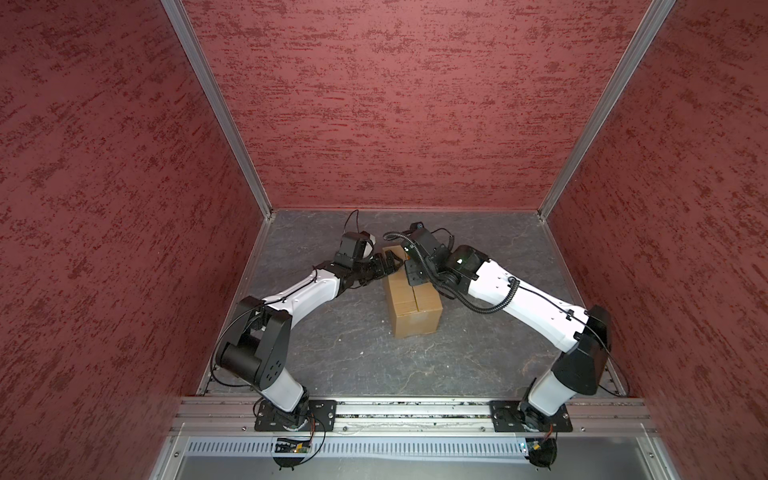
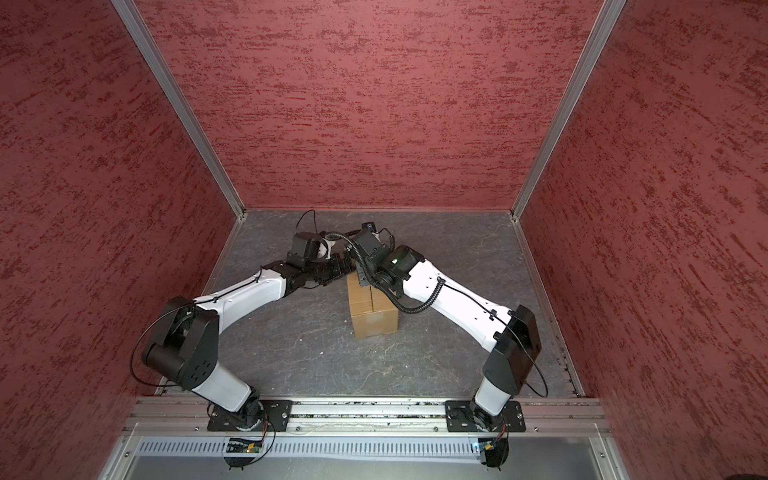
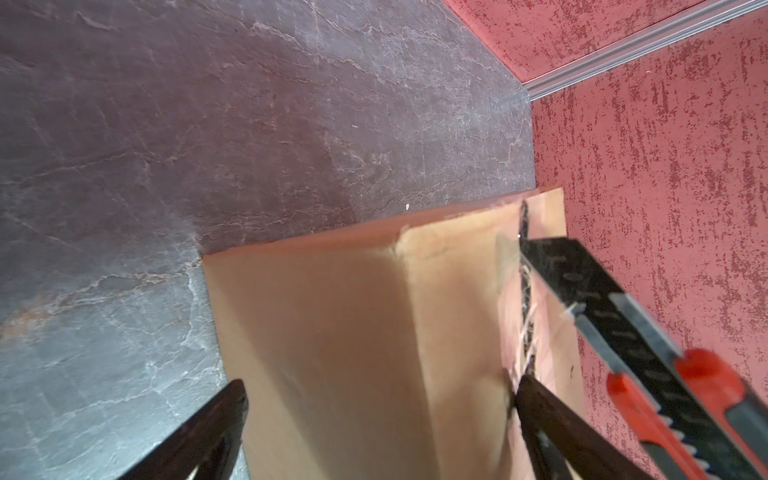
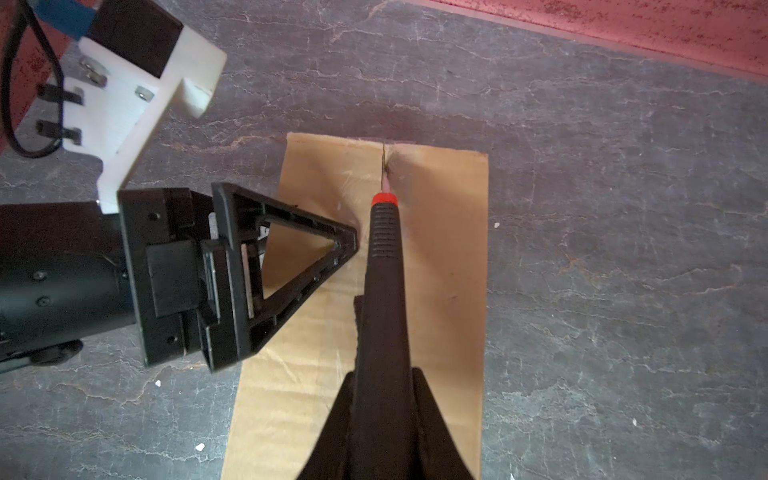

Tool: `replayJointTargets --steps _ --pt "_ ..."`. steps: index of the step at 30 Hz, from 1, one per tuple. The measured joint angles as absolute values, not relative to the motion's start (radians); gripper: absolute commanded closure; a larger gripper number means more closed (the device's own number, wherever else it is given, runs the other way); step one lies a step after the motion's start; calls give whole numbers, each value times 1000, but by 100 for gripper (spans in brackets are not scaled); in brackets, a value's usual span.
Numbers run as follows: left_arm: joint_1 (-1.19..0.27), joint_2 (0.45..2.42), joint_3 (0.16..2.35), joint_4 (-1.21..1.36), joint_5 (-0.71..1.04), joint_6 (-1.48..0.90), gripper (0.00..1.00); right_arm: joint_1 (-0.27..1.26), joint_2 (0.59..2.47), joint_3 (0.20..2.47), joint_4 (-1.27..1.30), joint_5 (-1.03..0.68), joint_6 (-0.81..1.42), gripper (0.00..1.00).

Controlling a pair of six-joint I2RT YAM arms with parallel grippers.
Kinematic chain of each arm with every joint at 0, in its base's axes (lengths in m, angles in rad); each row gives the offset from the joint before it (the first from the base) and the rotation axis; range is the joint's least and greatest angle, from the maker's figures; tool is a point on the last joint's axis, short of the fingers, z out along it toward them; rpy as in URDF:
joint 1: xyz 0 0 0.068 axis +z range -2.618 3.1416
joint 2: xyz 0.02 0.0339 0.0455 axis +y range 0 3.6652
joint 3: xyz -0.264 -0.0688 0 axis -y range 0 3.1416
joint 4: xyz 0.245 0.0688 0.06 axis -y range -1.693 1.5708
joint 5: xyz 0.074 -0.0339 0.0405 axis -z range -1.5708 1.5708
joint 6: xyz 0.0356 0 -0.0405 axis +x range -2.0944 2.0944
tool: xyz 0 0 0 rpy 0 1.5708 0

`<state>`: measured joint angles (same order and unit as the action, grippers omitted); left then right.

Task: Unpack the express box
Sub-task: 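Push the knife blade into the seam at the box's far end with the right gripper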

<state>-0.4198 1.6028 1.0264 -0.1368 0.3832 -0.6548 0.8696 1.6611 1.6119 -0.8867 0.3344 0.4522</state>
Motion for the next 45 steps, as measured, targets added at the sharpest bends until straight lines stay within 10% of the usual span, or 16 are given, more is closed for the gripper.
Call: replayJointTargets --steps 45 --pt "-444 1617 1026 -102 338 -684 0 971 1565 1543 -999 336 591 100"
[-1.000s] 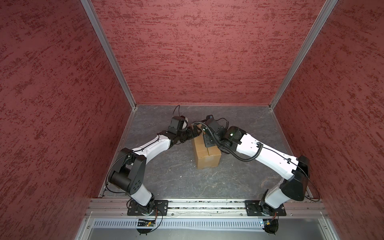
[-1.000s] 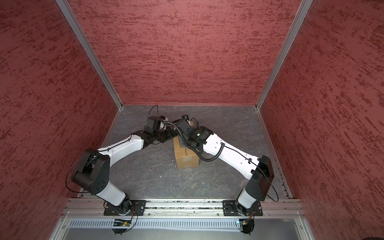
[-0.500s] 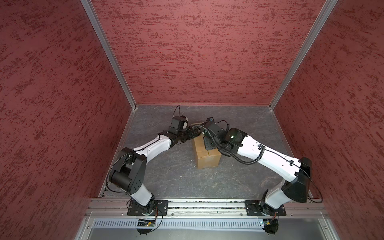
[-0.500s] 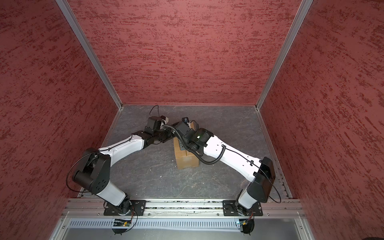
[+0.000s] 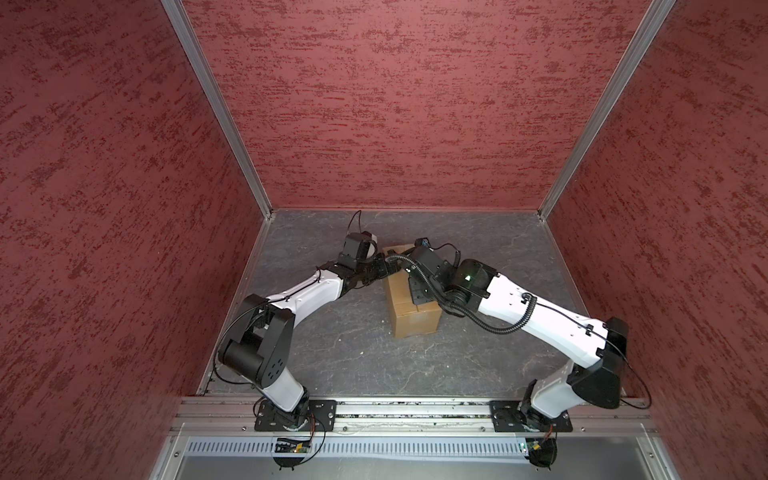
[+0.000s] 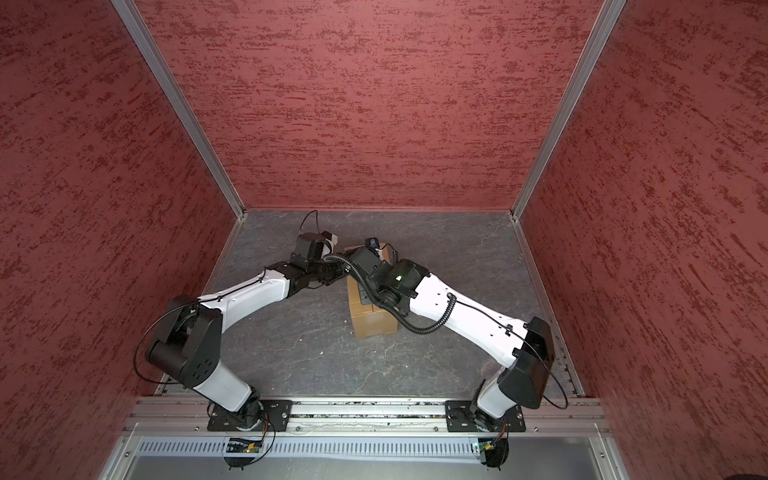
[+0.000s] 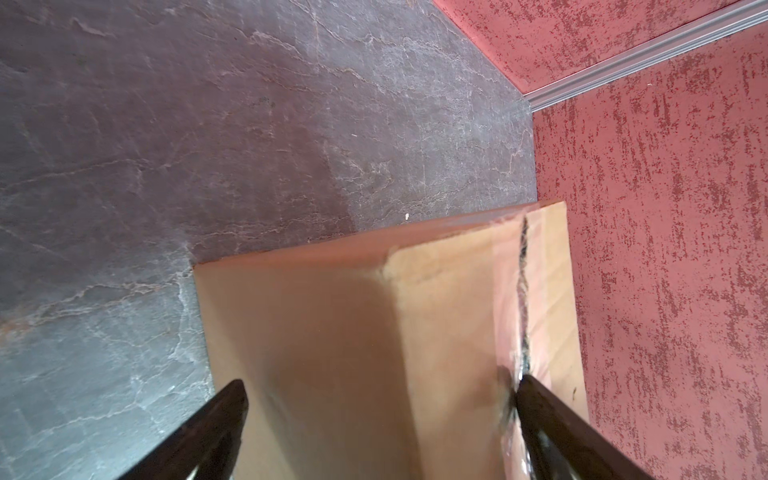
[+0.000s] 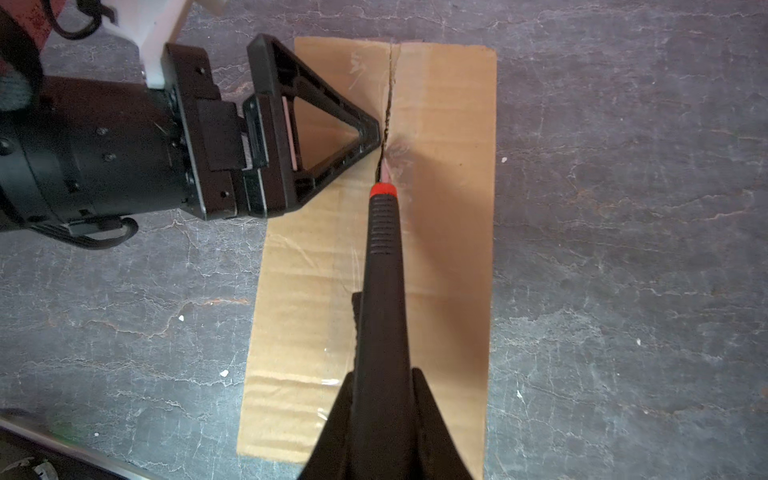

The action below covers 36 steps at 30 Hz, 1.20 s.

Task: Unpack the express box
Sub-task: 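Push the knife blade into the seam at the box's far end with the right gripper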

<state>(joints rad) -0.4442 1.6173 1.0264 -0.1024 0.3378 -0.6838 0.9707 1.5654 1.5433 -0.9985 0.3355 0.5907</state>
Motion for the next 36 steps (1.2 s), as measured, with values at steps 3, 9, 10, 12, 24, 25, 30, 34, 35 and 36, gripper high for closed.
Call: replayJointTargets --steps 3,9,10,12,24,25,30,34,35,36 --pt "-445 1617 1026 -102 336 -685 0 974 1565 1543 -1000 334 595 100" --pt "-447 1617 1026 -96 333 -687 0 975 1562 1538 -997 333 598 100" --pt "-447 1617 1024 -94 332 -689 0 975 1561 1536 -996 333 600 100" --pt "-448 1617 1018 -87 331 -696 0 976 1561 1533 -992 331 604 100" --pt "-448 1617 1006 -64 332 -710 0 976 1561 1526 -984 324 640 100" --pt "-448 1617 1004 -61 332 -710 0 976 1561 1526 -983 324 645 100" --pt "-448 1617 1000 -51 332 -711 0 976 1561 1526 -979 320 670 100" --pt "-449 1617 999 -50 332 -711 0 976 1562 1526 -976 317 687 100" --pt "-449 1617 999 -50 332 -711 0 976 1562 1526 -976 316 690 100" --pt "-449 1617 999 -49 332 -711 0 976 1562 1526 -975 316 692 100"
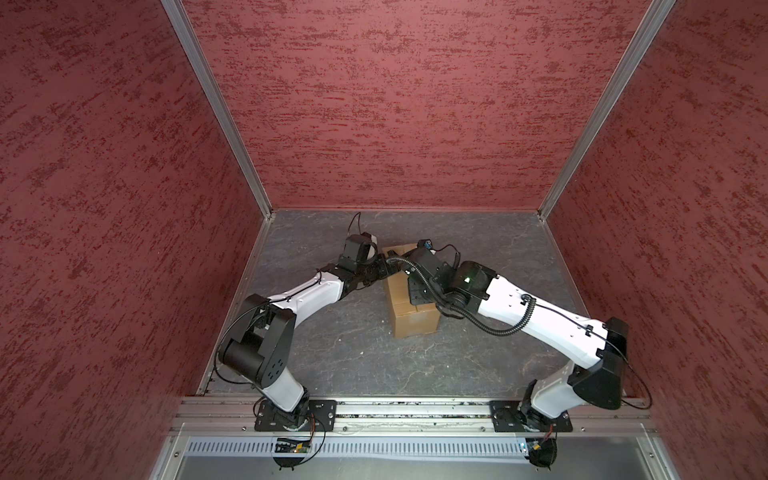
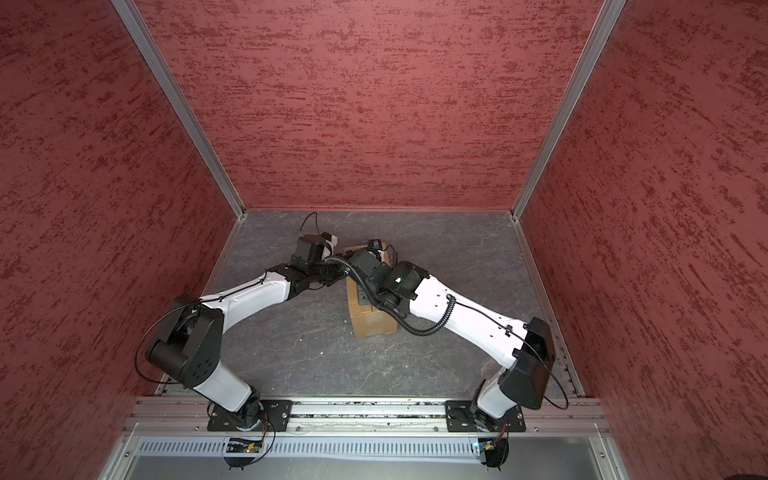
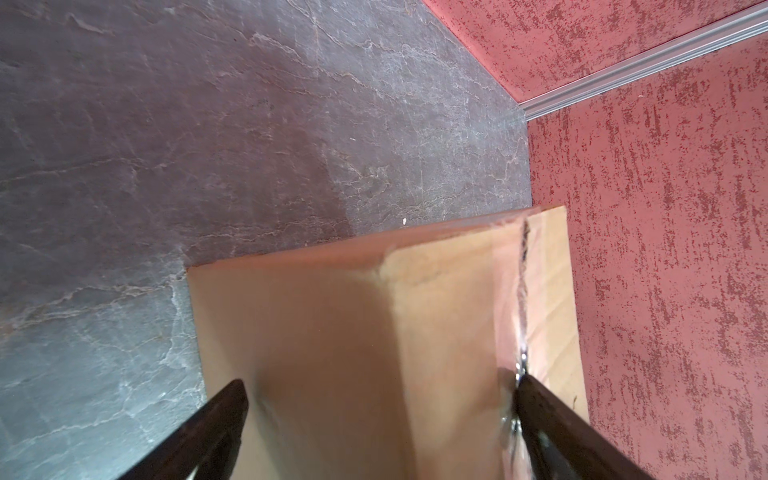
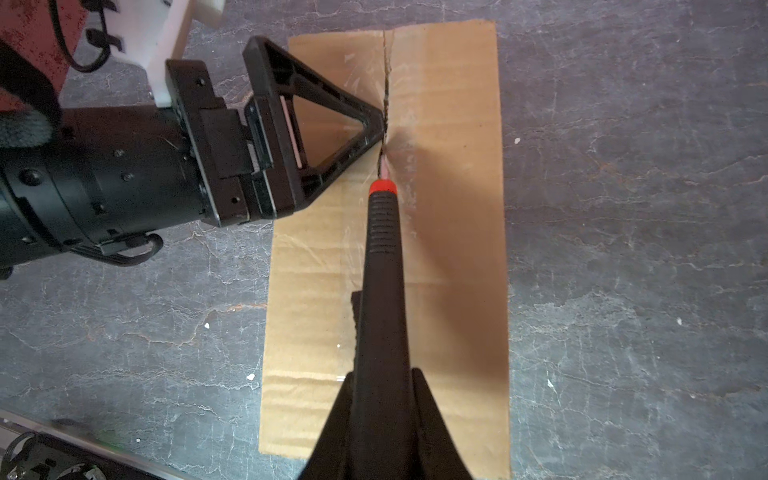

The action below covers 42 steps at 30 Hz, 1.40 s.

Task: Unpack the express box
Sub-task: 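Push the knife blade into the seam at the box's far end with the right gripper, then draw the knife along the seam toward the robot with the right gripper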

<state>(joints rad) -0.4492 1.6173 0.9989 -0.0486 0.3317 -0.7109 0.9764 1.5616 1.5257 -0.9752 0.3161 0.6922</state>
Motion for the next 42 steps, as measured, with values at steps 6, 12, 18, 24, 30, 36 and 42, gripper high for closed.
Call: replayJointTargets --steps 6,12,18,24,30,36,42 --pt "-449 1617 999 -46 332 -711 0 976 1564 1523 -971 315 700 100" --pt "-449 1617 999 -44 332 -718 0 976 1569 1523 -969 314 704 100" --pt "-449 1618 998 -44 332 -722 0 976 1570 1523 -969 303 703 100" --pt "-449 1623 998 -43 330 -725 0 974 1573 1523 -975 270 698 100" --pt "-449 1631 999 -40 331 -728 0 974 1573 1523 -1003 254 688 100" --pt "-455 1636 1003 -40 315 -729 0 977 1581 1553 -1066 241 680 100" --pt "-459 1637 1007 -44 303 -730 0 994 1582 1587 -1140 237 682 100"
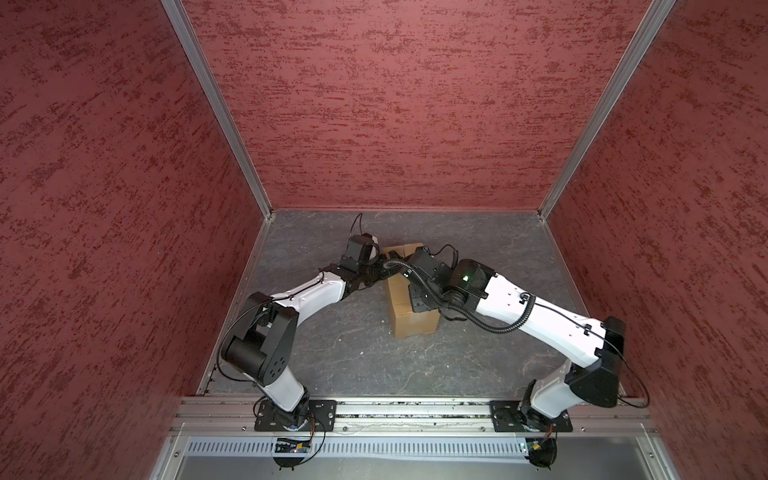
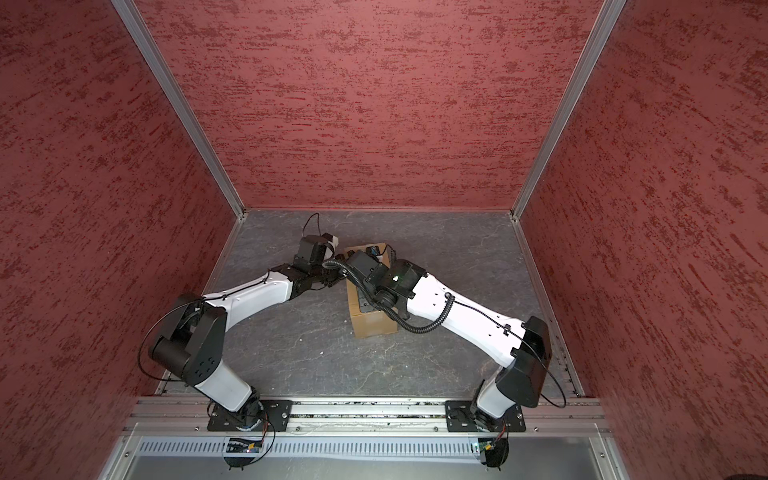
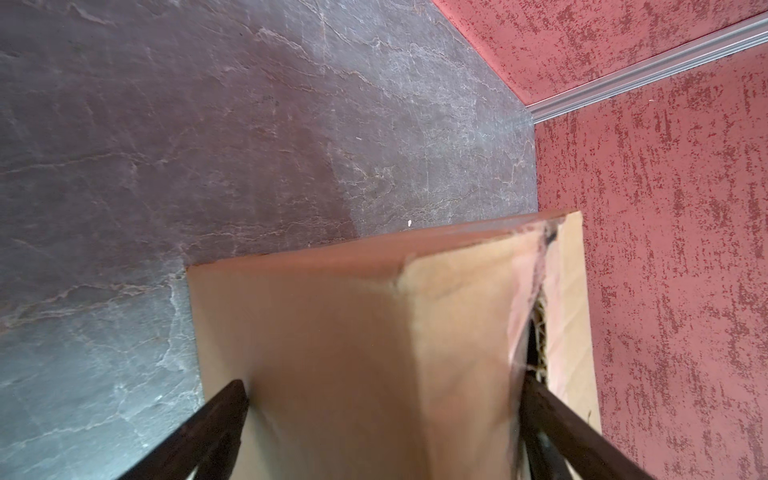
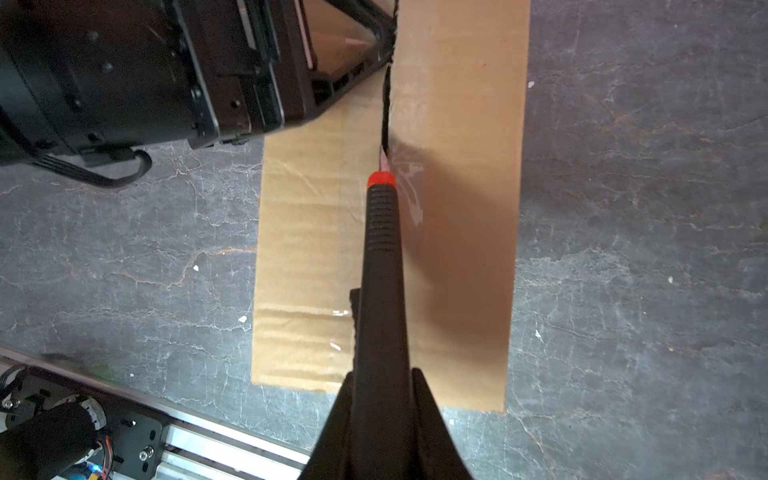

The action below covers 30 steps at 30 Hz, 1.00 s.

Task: Unpack the express box
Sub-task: 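Draw the knife along the seam toward the robot with the right gripper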

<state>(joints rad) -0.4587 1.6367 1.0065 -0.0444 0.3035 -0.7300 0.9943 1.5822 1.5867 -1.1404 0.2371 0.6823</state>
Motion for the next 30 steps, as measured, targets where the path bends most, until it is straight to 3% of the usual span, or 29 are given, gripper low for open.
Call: replayJointTargets --steps 30 --pt "-469 1666 1040 -44 260 -755 0 1144 1566 1649 -1372 259 863 100"
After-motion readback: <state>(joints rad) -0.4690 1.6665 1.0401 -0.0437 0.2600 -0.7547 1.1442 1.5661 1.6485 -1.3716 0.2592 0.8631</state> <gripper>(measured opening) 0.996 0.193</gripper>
